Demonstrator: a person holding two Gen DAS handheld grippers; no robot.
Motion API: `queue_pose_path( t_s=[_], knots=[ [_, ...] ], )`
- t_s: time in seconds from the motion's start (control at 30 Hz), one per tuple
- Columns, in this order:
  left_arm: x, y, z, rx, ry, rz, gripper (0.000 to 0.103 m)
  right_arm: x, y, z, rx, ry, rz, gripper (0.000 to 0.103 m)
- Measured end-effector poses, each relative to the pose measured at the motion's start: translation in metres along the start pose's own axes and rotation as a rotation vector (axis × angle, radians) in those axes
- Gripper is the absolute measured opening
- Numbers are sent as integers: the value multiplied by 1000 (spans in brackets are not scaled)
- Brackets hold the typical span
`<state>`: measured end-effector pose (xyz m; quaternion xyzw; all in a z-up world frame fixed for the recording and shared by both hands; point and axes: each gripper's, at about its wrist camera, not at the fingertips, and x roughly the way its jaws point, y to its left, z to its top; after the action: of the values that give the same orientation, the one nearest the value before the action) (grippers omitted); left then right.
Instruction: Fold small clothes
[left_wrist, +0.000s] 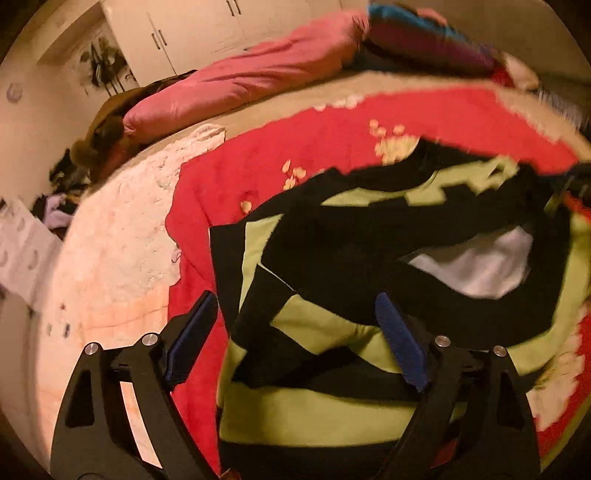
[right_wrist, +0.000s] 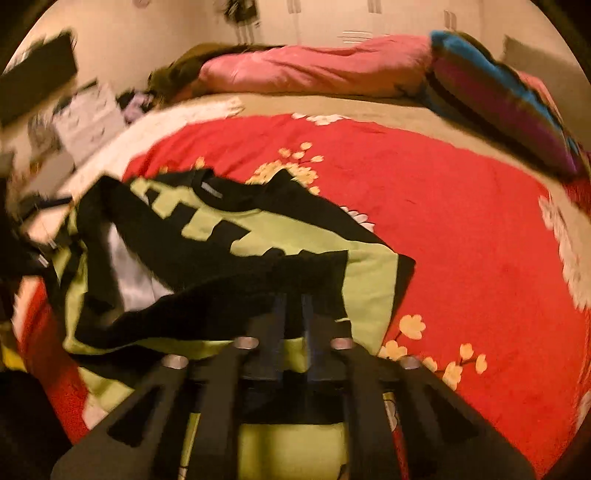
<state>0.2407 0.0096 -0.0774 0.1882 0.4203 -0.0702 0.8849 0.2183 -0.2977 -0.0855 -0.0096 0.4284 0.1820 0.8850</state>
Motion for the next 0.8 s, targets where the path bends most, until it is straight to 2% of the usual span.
queue_pose_path(
  t_s=[0.13, 0.17, 0.23, 0.27, 0.3, 0.33, 0.43, 0.5, 0.57, 0.6, 0.63, 0.67, 0.7, 0.73, 0.77, 0.8],
  knots=[
    [11, 7, -3, -77, 8, -104, 78, -10, -21, 1, 123, -41, 35, 6],
    [12, 8, -4, -93, 3, -116, 67, -12, -29, 1, 168, -52, 39, 6],
    [13, 12, -5, -142, -3, -147, 26, -12, -42, 1, 247, -65, 52, 6],
    [12, 16, -4, -172, -10, -163, 21, -12, -52, 0, 308, -70, 61, 6],
    [8, 21, -5, -209, -26, -185, 9, -11, -58, -2, 343, -70, 67, 6],
    [3, 31, -6, -272, -61, -226, 6, -10, -62, -3, 370, -69, 72, 6],
    [-2, 71, -13, -555, -150, -391, 6, -5, -70, -9, 429, -67, 92, 6],
    [3, 88, -19, -678, -160, -416, 6, -4, -68, -10, 418, -66, 89, 6],
    [15, 99, -30, -798, -135, -417, 13, -3, -63, -10, 406, -72, 111, 11],
    [20, 99, -34, -816, -115, -393, 19, -3, -60, -9, 391, -67, 112, 11],
    [22, 97, -36, -821, -110, -387, 26, -4, -59, -9, 381, -68, 104, 17],
    [24, 96, -38, -827, -116, -406, 30, -3, -57, -7, 364, -67, 101, 30],
    [24, 94, -40, -836, -125, -434, 38, -2, -56, -7, 360, -60, 111, 38],
    [25, 93, -42, -843, -130, -455, 45, -1, -56, -7, 359, -55, 117, 51],
    [26, 91, -43, -838, -126, -458, 46, 2, -55, -6, 352, -39, 123, 55],
    [26, 90, -43, -830, -123, -451, 46, 5, -53, -6, 339, -23, 115, 55]
  ],
)
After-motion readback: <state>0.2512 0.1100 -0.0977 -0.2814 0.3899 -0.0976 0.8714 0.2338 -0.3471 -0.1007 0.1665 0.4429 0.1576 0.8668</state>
